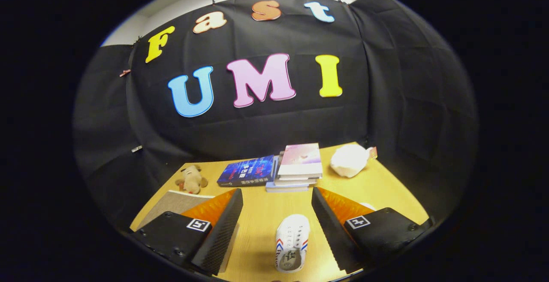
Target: Open the storage box then place both shoes into the box .Put the left shoe in first, then the right shoe, with the right side of both shoes facing outward in a uniform manner.
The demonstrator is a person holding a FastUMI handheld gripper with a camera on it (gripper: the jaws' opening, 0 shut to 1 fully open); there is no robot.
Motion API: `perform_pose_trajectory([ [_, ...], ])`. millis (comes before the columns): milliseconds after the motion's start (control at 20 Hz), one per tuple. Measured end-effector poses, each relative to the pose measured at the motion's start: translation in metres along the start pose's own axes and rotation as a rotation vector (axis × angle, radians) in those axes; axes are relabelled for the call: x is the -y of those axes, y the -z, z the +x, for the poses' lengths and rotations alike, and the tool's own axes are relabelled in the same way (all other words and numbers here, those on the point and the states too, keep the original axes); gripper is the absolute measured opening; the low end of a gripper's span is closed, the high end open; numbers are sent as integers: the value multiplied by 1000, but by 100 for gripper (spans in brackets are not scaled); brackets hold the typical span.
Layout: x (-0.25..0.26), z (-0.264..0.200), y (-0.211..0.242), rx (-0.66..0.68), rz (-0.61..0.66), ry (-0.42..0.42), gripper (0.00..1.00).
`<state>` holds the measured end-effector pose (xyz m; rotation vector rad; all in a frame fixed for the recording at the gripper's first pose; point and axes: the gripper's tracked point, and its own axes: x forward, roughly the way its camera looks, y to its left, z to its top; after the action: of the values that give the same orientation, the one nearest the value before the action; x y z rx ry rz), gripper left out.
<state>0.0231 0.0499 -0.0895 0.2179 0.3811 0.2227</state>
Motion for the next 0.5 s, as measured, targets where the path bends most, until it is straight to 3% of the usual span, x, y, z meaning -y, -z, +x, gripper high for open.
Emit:
perform_pose_trajectory([
  [250, -16, 16, 58, -248, 161, -153, 99],
  [500, -52, 10, 110, -460, 242, -343, 98],
])
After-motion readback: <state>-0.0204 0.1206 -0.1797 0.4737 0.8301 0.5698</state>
